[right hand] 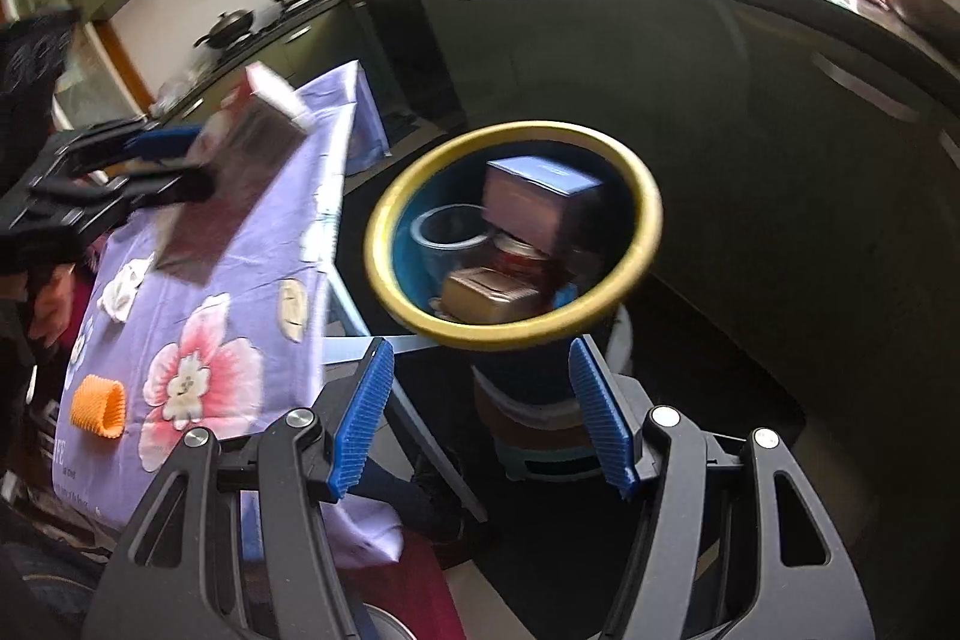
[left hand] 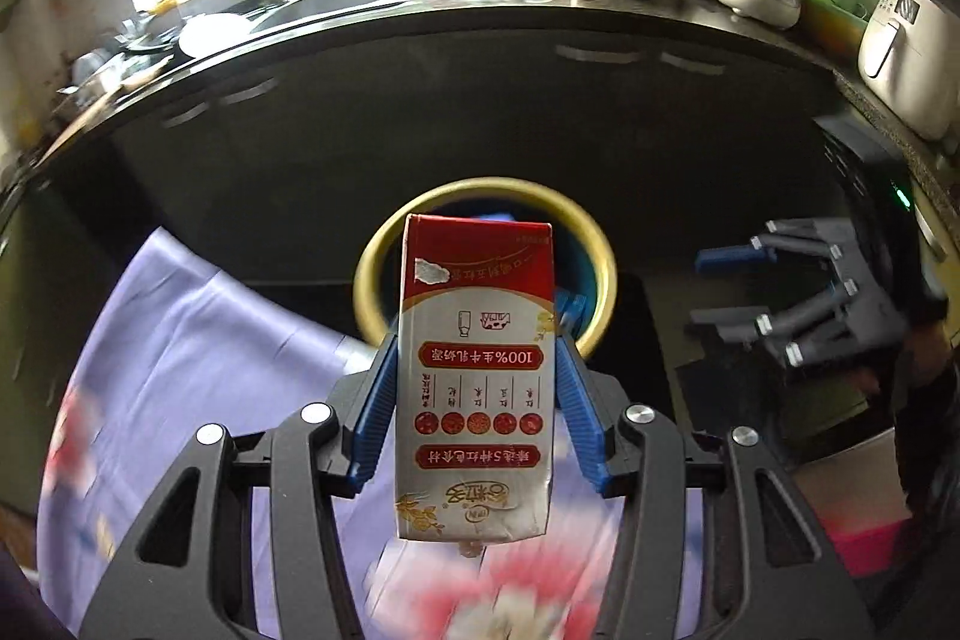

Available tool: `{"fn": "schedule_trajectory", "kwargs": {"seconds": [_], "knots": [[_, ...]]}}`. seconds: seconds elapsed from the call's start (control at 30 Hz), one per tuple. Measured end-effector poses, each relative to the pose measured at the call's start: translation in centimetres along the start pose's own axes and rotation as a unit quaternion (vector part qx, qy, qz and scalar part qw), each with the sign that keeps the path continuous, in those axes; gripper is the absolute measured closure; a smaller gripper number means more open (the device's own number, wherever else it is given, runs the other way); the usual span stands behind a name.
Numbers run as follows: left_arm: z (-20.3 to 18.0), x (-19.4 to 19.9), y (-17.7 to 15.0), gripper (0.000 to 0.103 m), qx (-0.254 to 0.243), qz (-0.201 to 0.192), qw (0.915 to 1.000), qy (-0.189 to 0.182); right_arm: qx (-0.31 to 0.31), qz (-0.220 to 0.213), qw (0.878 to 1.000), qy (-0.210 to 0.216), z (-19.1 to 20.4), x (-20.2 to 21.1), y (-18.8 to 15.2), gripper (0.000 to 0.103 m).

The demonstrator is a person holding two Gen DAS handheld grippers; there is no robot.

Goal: Collect trash
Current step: 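Carry the milk carton over the bin and open the left gripper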

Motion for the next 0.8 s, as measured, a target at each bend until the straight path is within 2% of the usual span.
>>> {"fn": "schedule_trajectory", "kwargs": {"seconds": [0.1, 0.2, 0.27, 0.3, 0.37, 0.43, 0.57, 0.7, 0.8], "knots": [[-0.1, -3.7, 2.4, 0.054, -0.005, 0.002, 0.9998, -0.017, -0.017, 0.006, 1.000, -0.007, -1.7, -0.2, -0.6, 0.042], [0.8, -7.3, 4.0, 0.053, 0.010, 0.011, 0.9996, -0.024, -0.032, 0.016, 0.999, -0.012, -3.0, -0.6, -1.2, 0.042], [1.9, -9.0, 4.5, 0.050, 0.032, 0.016, 0.9991, -0.024, -0.038, 0.022, 0.999, -0.014, -3.5, -0.8, -1.6, 0.042], [2.4, -9.5, 4.6, 0.045, 0.041, 0.017, 0.9988, -0.022, -0.039, 0.023, 0.999, -0.014, -3.7, -0.9, -1.7, 0.042], [3.1, -9.4, 4.5, 0.043, 0.054, 0.009, 0.9984, -0.016, -0.042, 0.026, 0.999, -0.013, -3.9, -1.0, -1.8, 0.042], [3.3, -8.6, 4.1, 0.043, 0.065, 0.004, 0.9976, -0.022, -0.042, 0.027, 0.999, -0.011, -3.9, -1.1, -1.9, 0.042], [3.1, -4.5, 2.6, 0.040, 0.061, -0.027, 0.9977, -0.009, -0.035, 0.027, 0.999, -0.001, -3.1, -1.3, -1.5, 0.042], [3.2, 0.9, 0.5, 0.034, 0.076, -0.071, 0.9946, -0.005, -0.018, 0.025, 0.999, 0.012, -1.1, -1.2, -1.3, 0.042], [3.6, 5.9, -2.4, 0.030, 0.089, -0.111, 0.9897, 0.017, 0.000, 0.026, 0.999, 0.021, 0.6, -1.0, -1.1, 0.042]]}}
Point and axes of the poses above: each gripper's, at about its wrist camera, not at the fingertips, and x roughly against the way its jaws point, z to its left, y to its top, the point moved 4 cm from there along -x, roughly the way its jaws point, and after that the axes turned 11 degrees about -y, right-handed, at the moved point
